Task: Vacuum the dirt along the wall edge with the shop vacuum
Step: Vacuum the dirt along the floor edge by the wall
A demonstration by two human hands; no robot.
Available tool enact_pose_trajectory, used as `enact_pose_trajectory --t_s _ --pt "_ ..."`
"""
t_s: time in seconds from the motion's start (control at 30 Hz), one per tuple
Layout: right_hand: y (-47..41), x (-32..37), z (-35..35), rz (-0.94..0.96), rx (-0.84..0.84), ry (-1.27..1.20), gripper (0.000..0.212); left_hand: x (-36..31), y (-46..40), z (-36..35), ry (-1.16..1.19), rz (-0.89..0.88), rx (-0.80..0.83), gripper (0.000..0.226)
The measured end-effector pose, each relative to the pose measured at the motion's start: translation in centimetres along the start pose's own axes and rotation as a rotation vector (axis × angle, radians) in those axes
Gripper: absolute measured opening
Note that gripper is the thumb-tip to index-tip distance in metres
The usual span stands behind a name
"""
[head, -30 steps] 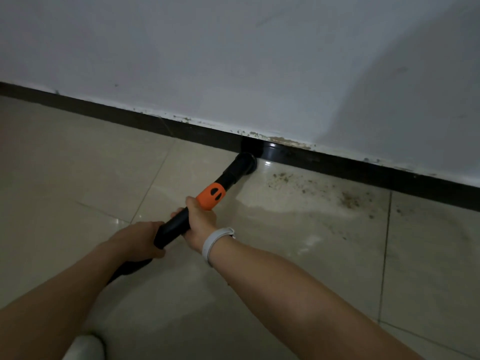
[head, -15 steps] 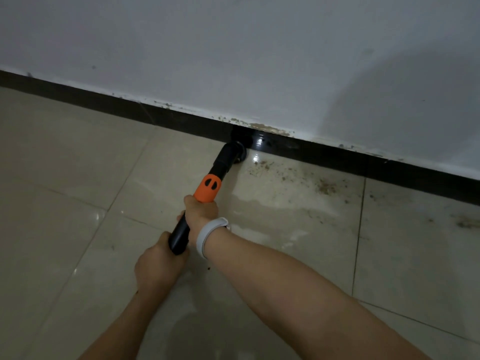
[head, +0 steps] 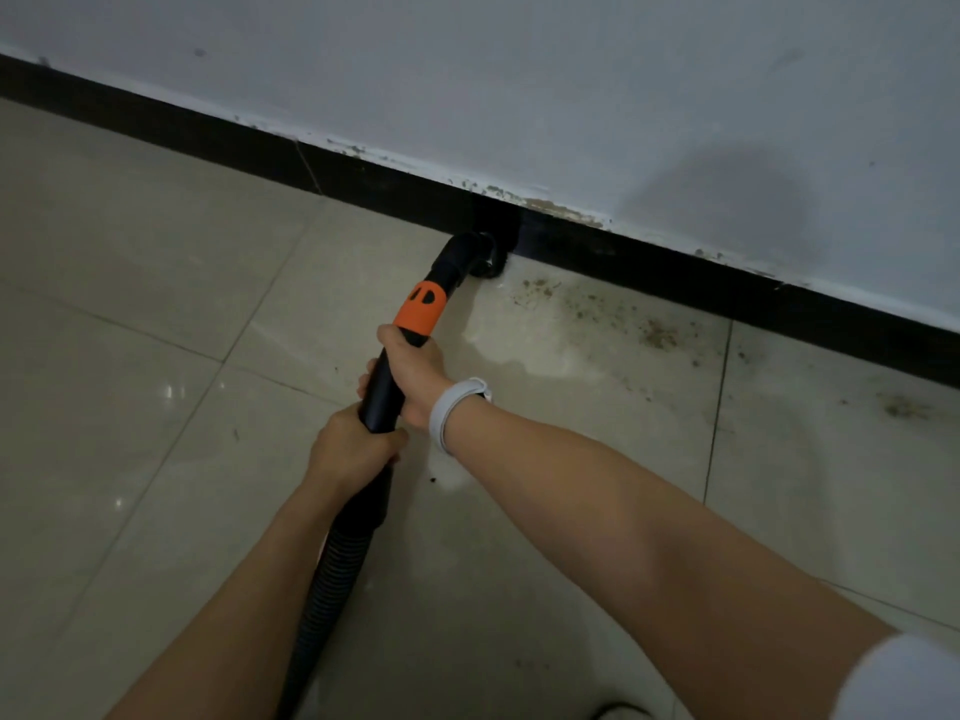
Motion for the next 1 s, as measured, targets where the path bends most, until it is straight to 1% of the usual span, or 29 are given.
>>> enact_pose_trajectory --t_s 0.13,0.33,0.43,0.63,0.8,0.9,1.0 --pt "0.3 -0.1 1.1 0.0 -0.034 -0.045 0.014 -0.2 0.1 -0.8 -0.02 -0.026 0.041 0.013" --pt "1.3 -0.4 4.2 -0.005 -0.071 -0.113 0.019 -1.0 1.0 -3.0 -0.081 -0.074 0.113 0.02" --pt "1.7 -0.4 5.0 -0.012 -0.096 -0.128 0.019 -1.2 1.2 -3.8 -0.125 -0.094 0.112 0.012" --pt "2.4 -0.2 6.5 -0.027 -0.14 -0.164 0.018 -1.7 1.6 -4.9 -0.178 -0.134 0.143 0.009" --pt "2.7 -0.6 8.1 -0.036 -0.158 -0.166 0.016 -1.4 3.2 -6.1 -0.097 -0.122 0.161 0.012" --pt "2.9 -0.8 9.2 -0.032 -0.169 -0.187 0.017 -1.2 3.9 -6.6 -0.069 -0.15 0.2 0.017" --pt "3.3 -0.7 10.4 -0.017 -0.204 -0.21 0.018 -1.6 4.1 -7.2 -0.066 -0.177 0.243 0.014"
Point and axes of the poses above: each hand's wrist, its own y-axis away from the middle knuckle, its own z-axis out of the back of the hand, x = y × z, the point moved 2 cm from there along -y, towards the middle knuckle, and after that the axes turned 12 degrees about -z, right-handed, at the moved point
